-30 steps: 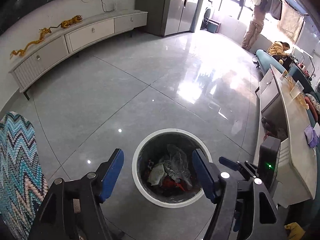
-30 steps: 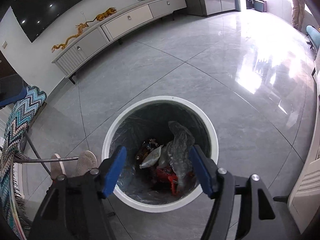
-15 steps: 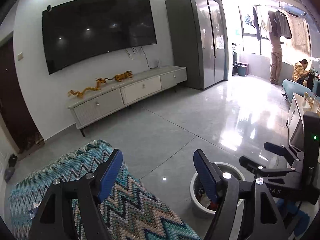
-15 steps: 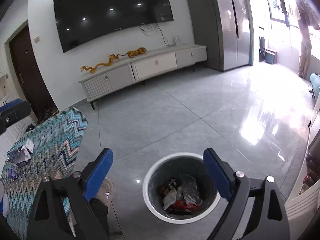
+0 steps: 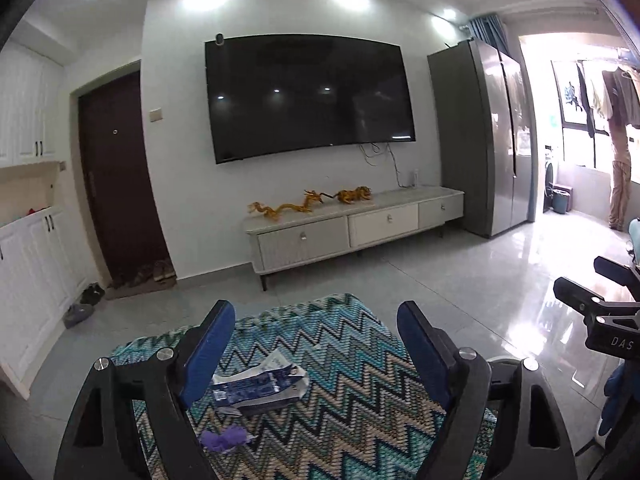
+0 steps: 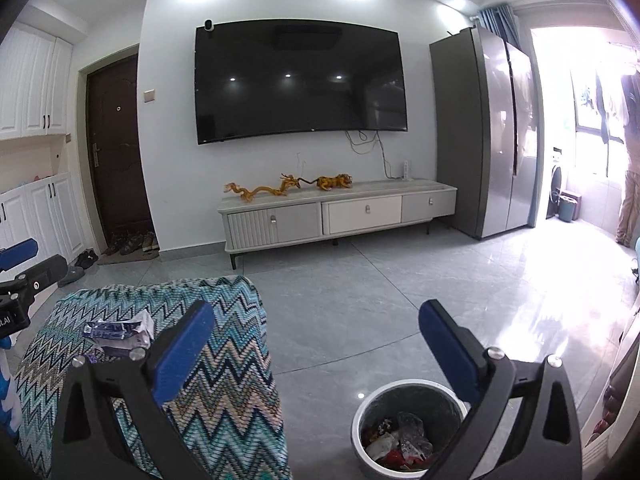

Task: Collect trash
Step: 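Move both tools back over the rug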

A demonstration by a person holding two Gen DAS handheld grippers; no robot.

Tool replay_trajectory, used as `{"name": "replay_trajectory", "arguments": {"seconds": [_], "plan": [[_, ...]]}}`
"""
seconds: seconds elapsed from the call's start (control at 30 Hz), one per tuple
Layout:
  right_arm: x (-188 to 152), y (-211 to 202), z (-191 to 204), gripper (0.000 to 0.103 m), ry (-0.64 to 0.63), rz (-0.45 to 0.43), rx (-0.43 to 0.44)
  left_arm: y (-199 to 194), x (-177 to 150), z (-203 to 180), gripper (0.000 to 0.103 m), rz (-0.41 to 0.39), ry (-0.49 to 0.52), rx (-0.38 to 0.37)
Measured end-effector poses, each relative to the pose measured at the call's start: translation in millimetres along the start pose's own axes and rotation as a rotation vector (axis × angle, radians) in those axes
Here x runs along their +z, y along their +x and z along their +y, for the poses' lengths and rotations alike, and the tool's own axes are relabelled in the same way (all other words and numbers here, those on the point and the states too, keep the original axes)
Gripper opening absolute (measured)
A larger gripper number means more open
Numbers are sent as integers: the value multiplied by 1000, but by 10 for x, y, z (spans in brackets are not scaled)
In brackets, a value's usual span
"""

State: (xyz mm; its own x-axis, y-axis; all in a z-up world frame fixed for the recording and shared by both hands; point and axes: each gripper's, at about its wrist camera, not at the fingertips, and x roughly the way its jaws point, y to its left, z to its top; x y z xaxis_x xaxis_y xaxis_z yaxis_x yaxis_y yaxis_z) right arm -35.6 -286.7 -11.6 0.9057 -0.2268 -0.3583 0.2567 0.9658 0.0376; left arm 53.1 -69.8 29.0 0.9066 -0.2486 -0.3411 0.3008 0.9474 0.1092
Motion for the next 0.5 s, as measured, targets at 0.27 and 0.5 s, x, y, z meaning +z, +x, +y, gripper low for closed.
{"name": "replay_trajectory", "arguments": {"seconds": [0.27,0.5], "plan": [[144,-195,546,103,-91,-39,42,-209,-183,590,86,-39,-74,107],[226,-257,897,103,-131,-73,104,-161,-385,1027,87,-25,-116,144]]}}
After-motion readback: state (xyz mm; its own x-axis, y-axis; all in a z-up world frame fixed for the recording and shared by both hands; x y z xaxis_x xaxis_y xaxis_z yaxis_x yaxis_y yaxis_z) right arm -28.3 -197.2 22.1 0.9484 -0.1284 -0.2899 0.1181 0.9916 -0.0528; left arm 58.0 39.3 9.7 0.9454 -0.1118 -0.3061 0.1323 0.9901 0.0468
